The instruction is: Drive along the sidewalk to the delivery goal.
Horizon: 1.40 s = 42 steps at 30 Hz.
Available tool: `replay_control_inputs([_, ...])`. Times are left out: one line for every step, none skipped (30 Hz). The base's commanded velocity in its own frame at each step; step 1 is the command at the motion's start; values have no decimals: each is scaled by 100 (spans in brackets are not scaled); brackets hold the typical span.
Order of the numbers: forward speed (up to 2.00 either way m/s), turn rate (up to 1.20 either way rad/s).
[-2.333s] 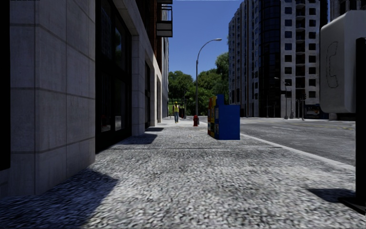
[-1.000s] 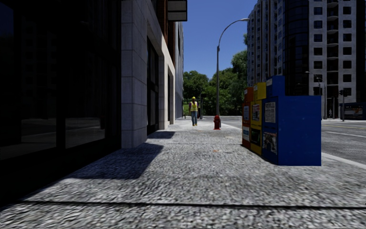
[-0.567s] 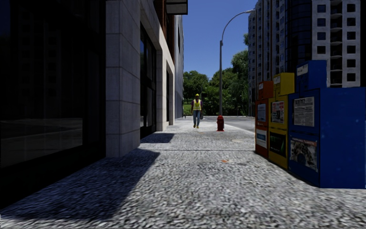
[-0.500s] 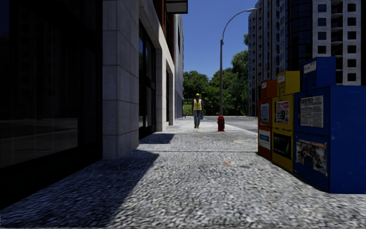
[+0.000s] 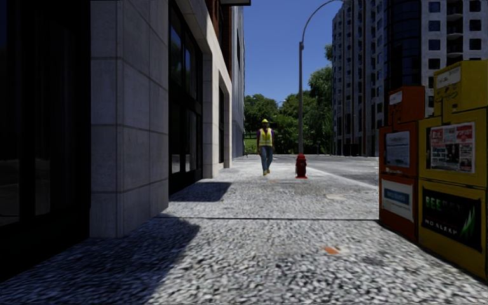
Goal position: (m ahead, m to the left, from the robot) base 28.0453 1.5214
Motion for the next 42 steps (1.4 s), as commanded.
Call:
replay_control_inputs([200, 0])
replay_control_inputs([200, 0])
replay_control_inputs([200, 0])
replay_control_inputs([200, 0])
replay_control_inputs([200, 0])
replay_control_inputs([200, 4])
replay_control_inputs([200, 8])
replay_control_inputs([200, 9])
replay_control_inputs([200, 9])
replay_control_inputs([200, 9])
replay_control_inputs([200, 9])
replay_control_inputs([200, 9])
replay_control_inputs([200, 9])
replay_control_inputs([200, 9])
replay_control_inputs([200, 9])
replay_control_inputs([200, 9])
replay_control_inputs([200, 9])
replay_control_inputs([200, 9])
replay_control_inputs([200, 9])
replay_control_inputs([200, 9])
replay_control_inputs([200, 9])
replay_control_inputs([200, 9])
replay_control_inputs([200, 9])
replay_control_inputs([200, 9])
replay_control_inputs([200, 9])
replay_control_inputs([200, 9])
replay_control_inputs([200, 9])
replay_control_inputs([200, 9])
replay_control_inputs([200, 9])
replay_control_inputs([200, 9])
replay_control_inputs([200, 11])
replay_control_inputs([200, 11])
replay_control_inputs([200, 17])
replay_control_inputs([200, 19])
replay_control_inputs([200, 19])
replay_control_inputs([200, 19])
replay_control_inputs([200, 19])
replay_control_inputs([200, 19])
replay_control_inputs([200, 19])
replay_control_inputs([200, 19])
replay_control_inputs([200, 20])
replay_control_inputs([200, 20])
